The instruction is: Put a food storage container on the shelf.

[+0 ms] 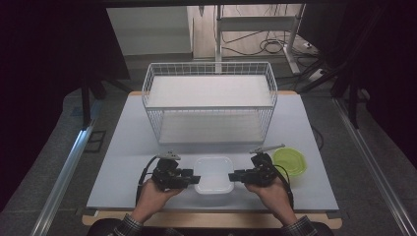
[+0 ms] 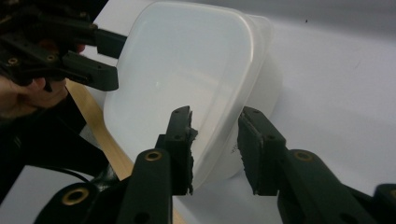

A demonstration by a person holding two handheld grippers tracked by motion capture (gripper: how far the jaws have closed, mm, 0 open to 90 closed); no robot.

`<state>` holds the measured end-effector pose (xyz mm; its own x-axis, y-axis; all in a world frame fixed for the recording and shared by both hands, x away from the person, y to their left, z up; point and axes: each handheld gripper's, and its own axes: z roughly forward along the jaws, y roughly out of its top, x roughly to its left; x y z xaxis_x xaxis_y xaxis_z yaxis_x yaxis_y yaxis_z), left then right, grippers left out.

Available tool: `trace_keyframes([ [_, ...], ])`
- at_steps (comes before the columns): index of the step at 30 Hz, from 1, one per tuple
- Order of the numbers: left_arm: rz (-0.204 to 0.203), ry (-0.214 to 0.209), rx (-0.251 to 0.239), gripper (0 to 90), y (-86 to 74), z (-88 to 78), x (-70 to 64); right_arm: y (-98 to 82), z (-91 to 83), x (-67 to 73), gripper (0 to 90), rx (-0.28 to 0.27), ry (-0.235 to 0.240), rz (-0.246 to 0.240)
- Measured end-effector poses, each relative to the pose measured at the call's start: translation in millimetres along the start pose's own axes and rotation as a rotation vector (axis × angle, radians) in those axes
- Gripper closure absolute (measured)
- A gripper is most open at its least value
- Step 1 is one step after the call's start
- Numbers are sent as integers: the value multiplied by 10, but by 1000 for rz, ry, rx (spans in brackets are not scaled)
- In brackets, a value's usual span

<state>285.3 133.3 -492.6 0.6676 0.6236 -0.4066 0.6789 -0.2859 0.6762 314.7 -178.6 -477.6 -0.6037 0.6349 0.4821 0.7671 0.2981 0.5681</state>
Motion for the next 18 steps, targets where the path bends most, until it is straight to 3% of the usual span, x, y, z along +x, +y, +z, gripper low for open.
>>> trace_keyframes([
  [4,-30,8,-40,628,-11,-44,0,-5,-21,5,724,-22,-2,43],
  [9,-57,30,-83,722,-16,-87,-1,-15,-49,3,787,-73,4,52],
  [14,-76,62,-119,773,-25,-79,5,-29,-36,76,793,-112,-61,-33],
  [18,-67,93,-135,781,-18,-82,-2,-27,-12,138,794,-131,-106,-90],
])
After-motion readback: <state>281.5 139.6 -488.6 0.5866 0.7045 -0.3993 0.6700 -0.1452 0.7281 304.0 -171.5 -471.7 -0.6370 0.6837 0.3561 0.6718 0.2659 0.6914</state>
